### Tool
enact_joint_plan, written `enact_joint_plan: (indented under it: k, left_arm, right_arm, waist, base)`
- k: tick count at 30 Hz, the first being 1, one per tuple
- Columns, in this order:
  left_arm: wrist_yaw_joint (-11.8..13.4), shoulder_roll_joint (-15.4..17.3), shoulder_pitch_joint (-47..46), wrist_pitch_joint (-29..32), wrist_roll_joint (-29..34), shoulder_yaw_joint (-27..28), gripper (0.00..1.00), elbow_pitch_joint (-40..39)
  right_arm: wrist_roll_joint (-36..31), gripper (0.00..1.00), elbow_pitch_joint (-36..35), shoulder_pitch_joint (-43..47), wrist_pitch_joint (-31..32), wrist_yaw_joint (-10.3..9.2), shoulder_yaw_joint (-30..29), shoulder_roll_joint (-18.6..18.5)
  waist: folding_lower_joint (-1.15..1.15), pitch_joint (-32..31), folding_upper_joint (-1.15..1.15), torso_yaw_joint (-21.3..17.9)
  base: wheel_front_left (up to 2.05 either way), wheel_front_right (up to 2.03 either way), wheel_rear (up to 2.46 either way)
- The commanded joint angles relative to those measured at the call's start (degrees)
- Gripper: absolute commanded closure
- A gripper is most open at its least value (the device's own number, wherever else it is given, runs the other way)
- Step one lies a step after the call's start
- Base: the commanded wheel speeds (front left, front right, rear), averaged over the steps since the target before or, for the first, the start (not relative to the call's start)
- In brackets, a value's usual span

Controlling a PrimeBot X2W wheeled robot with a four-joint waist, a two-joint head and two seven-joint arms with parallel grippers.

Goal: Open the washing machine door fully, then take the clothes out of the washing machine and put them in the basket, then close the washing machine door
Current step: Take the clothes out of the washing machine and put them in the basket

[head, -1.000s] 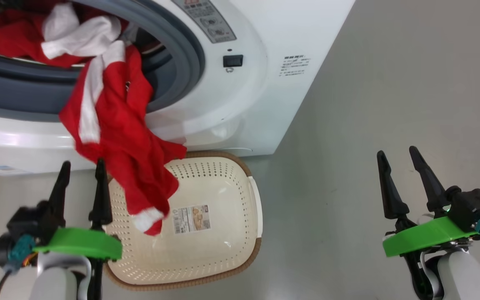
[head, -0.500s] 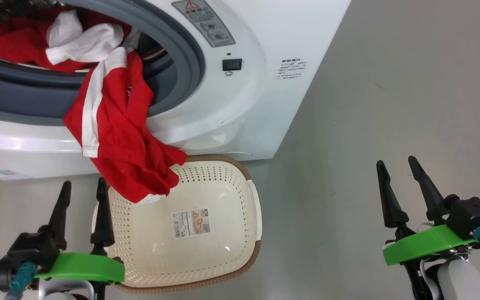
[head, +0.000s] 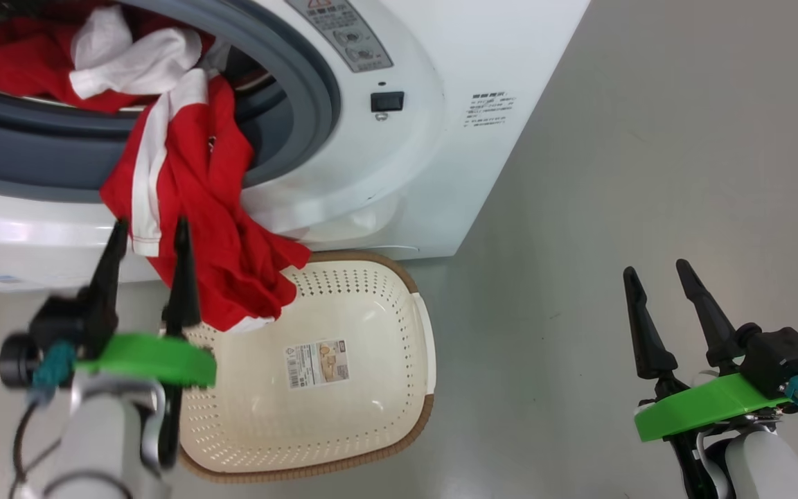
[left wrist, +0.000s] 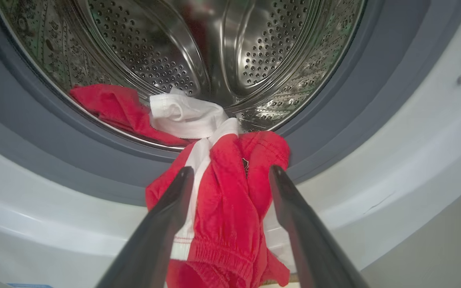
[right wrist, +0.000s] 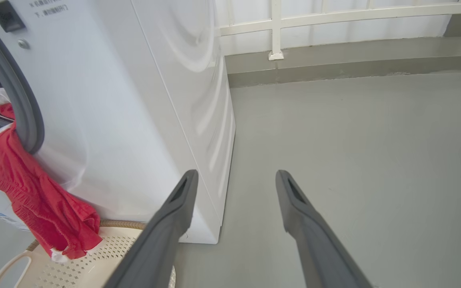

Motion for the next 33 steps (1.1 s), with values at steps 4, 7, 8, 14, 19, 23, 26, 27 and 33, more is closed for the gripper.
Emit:
enact_joint_plan:
  k: [4,7,8,14,19,23,26,27,33]
  left_arm:
    - [-0.17,2.81,-7.44,-0.29,1.75,0.80,0.00,5.48]
    - [-0.09,3.84,-12.85,-0.29,2.31,0.35,0.00,11.68]
    - [-0.09,4.10,-14.53,-0.28,2.34,0.25,0.00,13.68]
    - [0.66,6.55,-23.23,2.07,2.52,0.14,0.00,26.53]
    - [0.78,8.14,-28.95,4.18,2.63,-0.38,0.00,34.90]
    - [0.57,8.75,-32.33,5.64,2.47,-0.84,0.00,39.84]
    - [0.05,8.70,-33.64,5.61,2.10,-1.02,0.00,41.63]
    - [-0.16,8.55,-34.17,5.46,2.07,-1.26,0.00,42.38]
    - [-0.94,8.39,-36.04,4.28,2.05,-2.56,0.75,45.97]
  right_arm:
    - [0.54,0.00,-1.28,-1.08,-0.37,0.36,1.93,-0.19]
    - [0.99,0.00,-1.27,-1.58,-0.37,0.36,2.52,-0.19]
    - [1.19,0.00,-1.26,-1.68,-0.37,0.36,2.55,-0.19]
    - [2.48,0.00,-1.47,-2.07,-0.37,0.36,3.44,-0.19]
    - [3.32,0.00,-1.55,-2.50,-0.37,0.36,3.55,-0.19]
    - [3.51,0.00,-1.61,-2.82,-0.37,0.36,3.57,-0.19]
    - [3.54,0.00,-1.64,-2.95,-0.37,0.36,3.50,-0.19]
    - [3.54,0.00,-1.65,-3.02,-0.37,0.36,3.41,-0.19]
    - [3.46,0.00,-1.62,-3.51,-0.37,0.36,3.47,-0.19]
  waist:
    - [0.00,1.00,0.00,-0.79]
    - [0.00,1.62,0.00,-1.59]
    - [0.00,1.79,0.00,-1.79]
    - [0.00,3.09,0.00,-3.54]
    - [0.00,4.13,0.00,-4.52]
    - [0.00,4.59,0.00,-4.78]
    - [0.00,4.75,0.00,-4.78]
    - [0.00,4.78,0.00,-4.75]
    - [0.00,4.72,0.00,-4.66]
  base:
    - [0.00,0.00,0.00]
    - [0.00,0.00,0.00]
    - [0.00,0.00,0.00]
    - [0.00,0.00,0.00]
    - [0.00,0.00,0.00]
    - [0.00,0.00,0.00]
    - [0.00,0.00,0.00]
    - [0.00,0.00,0.00]
    - [0.00,0.00,0.00]
